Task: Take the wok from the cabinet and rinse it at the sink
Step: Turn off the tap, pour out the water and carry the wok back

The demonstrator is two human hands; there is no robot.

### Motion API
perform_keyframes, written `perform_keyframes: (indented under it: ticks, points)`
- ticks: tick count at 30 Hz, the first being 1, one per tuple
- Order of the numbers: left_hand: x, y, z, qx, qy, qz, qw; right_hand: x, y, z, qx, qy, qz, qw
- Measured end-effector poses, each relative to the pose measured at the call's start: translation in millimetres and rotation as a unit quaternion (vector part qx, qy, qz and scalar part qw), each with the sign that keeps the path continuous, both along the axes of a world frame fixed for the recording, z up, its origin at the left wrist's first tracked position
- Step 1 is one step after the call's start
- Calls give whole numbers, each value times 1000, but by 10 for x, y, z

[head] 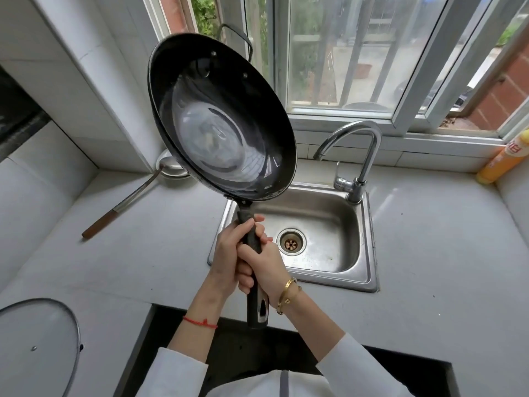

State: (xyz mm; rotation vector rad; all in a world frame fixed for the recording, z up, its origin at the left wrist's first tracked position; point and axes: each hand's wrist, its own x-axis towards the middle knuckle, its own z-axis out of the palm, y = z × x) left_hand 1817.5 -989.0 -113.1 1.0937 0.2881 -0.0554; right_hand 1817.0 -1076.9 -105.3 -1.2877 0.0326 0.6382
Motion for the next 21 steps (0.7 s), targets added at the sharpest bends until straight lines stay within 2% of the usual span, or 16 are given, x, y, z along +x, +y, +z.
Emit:
perform_keyframes:
  ticks: [4, 9, 13, 21]
  points:
    - [38, -5, 64, 63, -2, -17, 998, 64, -34, 35, -68, -120, 1, 990]
    - [128, -58, 163, 33, -20, -38, 999, 111, -112, 79, -120, -199, -13, 973]
    - [219, -133, 280, 39, -47, -73, 995, 192, -224, 151, -131, -227, -33, 965]
    - [411, -439, 471, -19, -79, -126, 989, 307, -519, 333, -153, -241, -90, 954]
